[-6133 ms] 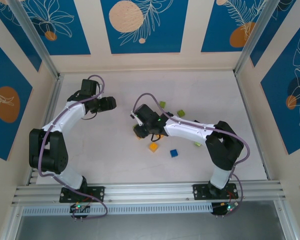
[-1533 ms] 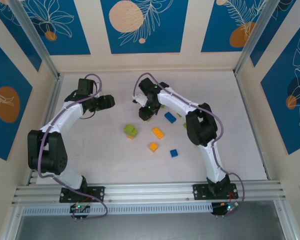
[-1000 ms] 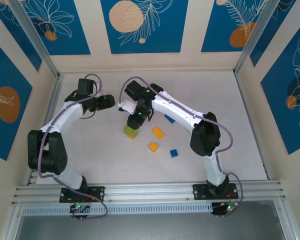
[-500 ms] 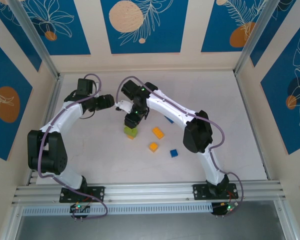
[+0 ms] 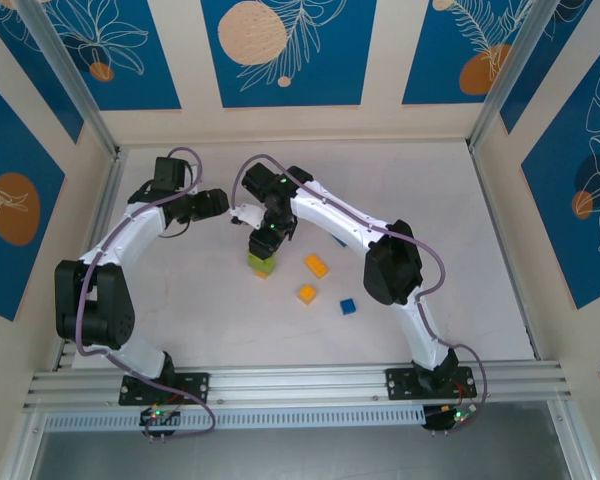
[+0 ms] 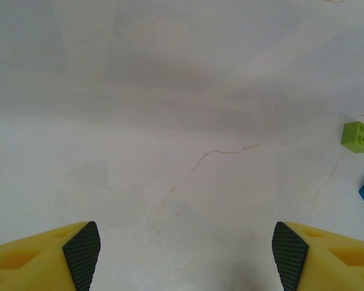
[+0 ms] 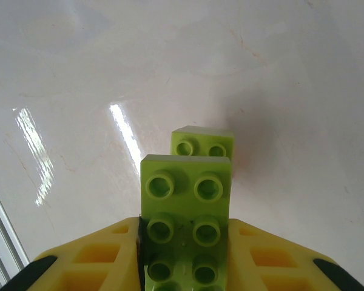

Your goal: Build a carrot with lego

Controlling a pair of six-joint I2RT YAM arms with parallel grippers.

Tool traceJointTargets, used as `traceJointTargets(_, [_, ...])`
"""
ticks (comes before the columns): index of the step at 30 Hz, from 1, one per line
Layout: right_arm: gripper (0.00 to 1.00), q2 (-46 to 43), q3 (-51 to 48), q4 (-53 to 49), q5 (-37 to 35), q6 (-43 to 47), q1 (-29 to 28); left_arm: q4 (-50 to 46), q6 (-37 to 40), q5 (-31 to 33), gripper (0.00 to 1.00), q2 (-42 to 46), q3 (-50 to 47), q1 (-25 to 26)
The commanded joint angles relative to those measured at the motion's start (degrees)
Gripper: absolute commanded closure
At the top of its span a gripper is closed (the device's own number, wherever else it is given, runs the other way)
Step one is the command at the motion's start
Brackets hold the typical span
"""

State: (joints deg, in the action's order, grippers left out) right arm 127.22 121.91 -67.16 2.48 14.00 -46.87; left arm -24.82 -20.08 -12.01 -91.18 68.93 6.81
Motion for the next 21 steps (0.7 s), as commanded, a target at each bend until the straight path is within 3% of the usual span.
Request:
traceJointTargets(1, [0.67, 1.23, 0.79, -1.11, 2.52, 0.77, -0.15, 0.33, -0.4, -1.05, 0.23, 0.47, -0.3, -0.94])
traceJointTargets(21, [0.68, 2.86, 0.96, -0.02, 1.65, 1.36, 0.2, 0.7, -0.49, -1.79, 0.23, 0.21, -0.14, -1.16])
